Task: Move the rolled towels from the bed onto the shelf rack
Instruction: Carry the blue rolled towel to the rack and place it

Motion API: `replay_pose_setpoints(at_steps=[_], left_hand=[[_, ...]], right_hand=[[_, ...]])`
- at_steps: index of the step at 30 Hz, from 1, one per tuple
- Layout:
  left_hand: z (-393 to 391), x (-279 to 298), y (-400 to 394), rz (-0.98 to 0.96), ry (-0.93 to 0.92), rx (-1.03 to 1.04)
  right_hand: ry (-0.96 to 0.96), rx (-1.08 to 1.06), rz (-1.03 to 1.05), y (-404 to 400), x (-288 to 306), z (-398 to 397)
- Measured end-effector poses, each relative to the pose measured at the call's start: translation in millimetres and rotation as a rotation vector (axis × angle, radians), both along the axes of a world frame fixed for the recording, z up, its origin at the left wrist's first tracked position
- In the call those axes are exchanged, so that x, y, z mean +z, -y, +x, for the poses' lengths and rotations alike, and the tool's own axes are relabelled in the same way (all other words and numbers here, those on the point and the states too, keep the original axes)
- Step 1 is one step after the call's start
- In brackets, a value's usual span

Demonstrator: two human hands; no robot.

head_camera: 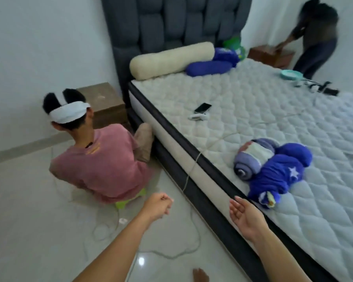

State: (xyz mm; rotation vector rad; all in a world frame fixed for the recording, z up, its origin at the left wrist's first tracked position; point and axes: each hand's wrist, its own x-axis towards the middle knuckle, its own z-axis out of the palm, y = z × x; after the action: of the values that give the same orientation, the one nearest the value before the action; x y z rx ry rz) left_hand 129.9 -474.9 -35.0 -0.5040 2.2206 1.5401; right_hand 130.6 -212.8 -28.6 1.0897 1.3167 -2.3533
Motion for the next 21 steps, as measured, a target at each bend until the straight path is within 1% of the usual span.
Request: replay_pose_setpoints(at_steps=[3,6,9,12,16,19,21], left_hand=[[-29.9,2.0,-54.6,0.034,0.027,-0.167],[-59.7,9.1,-105.2,0.025,0.020,-0.288],[-85.4,9.4,-152.9,0.015,0.041,-0.384],[-113.4,0.9,-198.4,-0.011,0.086,-0.451],[-153.3,-21.7,-254.0,-0.030,0.190,-0.442],[-175.0,-45.3,-294.5,-0.047,0.308,-0.415],[-187.5,-54.6,-319.1,0.003,0.385,-0.369]], right_hand=[[0.006,-0.162,-0.014,-52.8,-2.2,9.5],[0.022,-0.258,-0.020,-93.7,-8.7,13.8],[0.028,-0.343,-0.032,-128.5,-19.0,8.1],[0.044,-0.401,-0.042,-161.8,-34.0,-15.1],[0.100,-0.374,-0.008,-209.9,-49.4,-68.8],[0.122,-0.286,0.124,-249.9,-56.1,-114.4],[0.137,-0.225,0.227,-273.7,-57.1,-148.4]])
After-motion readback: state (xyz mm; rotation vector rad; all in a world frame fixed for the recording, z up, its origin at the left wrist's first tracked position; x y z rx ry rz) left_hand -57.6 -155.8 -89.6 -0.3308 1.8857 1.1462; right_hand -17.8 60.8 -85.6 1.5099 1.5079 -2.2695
